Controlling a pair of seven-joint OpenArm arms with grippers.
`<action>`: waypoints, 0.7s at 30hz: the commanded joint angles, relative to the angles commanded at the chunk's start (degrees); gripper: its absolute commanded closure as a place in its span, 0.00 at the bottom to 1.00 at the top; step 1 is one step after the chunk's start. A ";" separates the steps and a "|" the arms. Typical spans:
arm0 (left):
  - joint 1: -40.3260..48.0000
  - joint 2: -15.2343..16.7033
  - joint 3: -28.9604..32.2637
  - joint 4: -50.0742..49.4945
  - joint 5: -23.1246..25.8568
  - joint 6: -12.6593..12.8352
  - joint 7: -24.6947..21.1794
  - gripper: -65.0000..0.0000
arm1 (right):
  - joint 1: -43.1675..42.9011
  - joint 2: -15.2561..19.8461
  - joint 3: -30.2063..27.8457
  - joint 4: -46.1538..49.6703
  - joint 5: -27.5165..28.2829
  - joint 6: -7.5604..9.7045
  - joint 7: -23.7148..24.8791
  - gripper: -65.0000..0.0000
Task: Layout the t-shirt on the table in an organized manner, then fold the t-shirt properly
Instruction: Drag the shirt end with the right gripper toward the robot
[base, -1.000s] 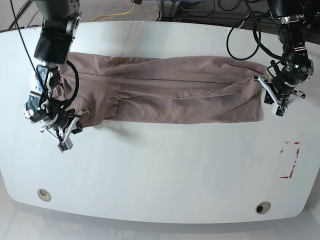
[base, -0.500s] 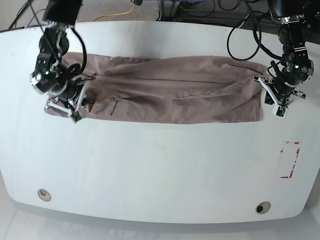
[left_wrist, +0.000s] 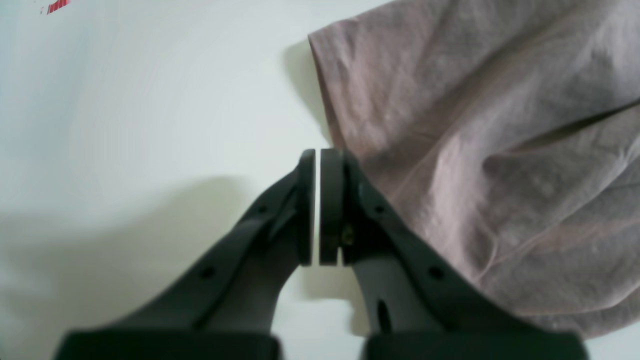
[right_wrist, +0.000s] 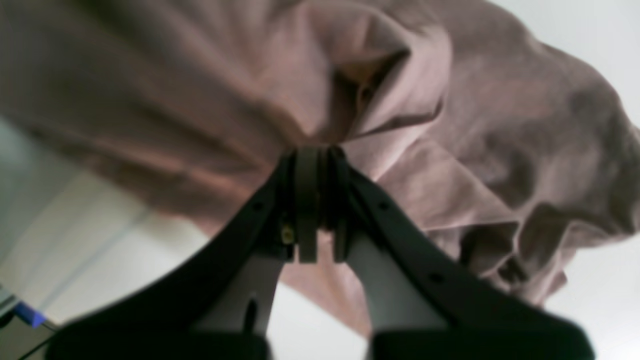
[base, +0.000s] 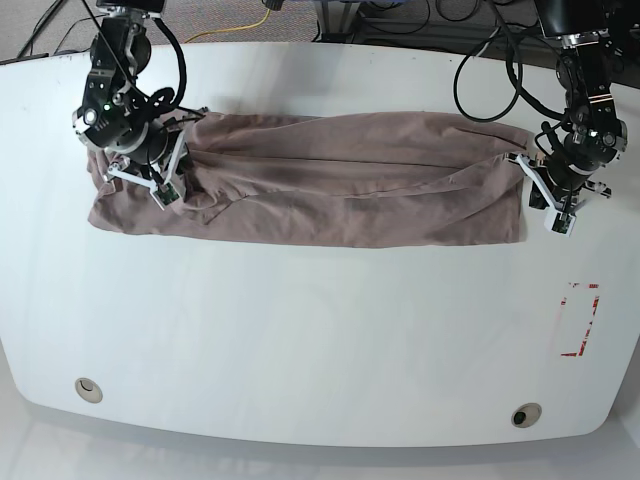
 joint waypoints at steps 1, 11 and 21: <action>0.09 0.00 0.00 0.00 0.00 0.00 0.00 1.00 | -0.44 0.09 0.00 0.44 0.00 0.00 -0.18 0.95; 0.09 0.00 0.00 -0.18 0.00 0.00 0.00 1.00 | -3.96 -0.18 0.00 1.05 0.00 0.00 -2.46 0.95; 0.09 0.00 0.00 -0.44 0.00 0.00 0.00 1.00 | -3.87 -1.76 -0.09 0.88 -0.44 0.00 -2.46 0.34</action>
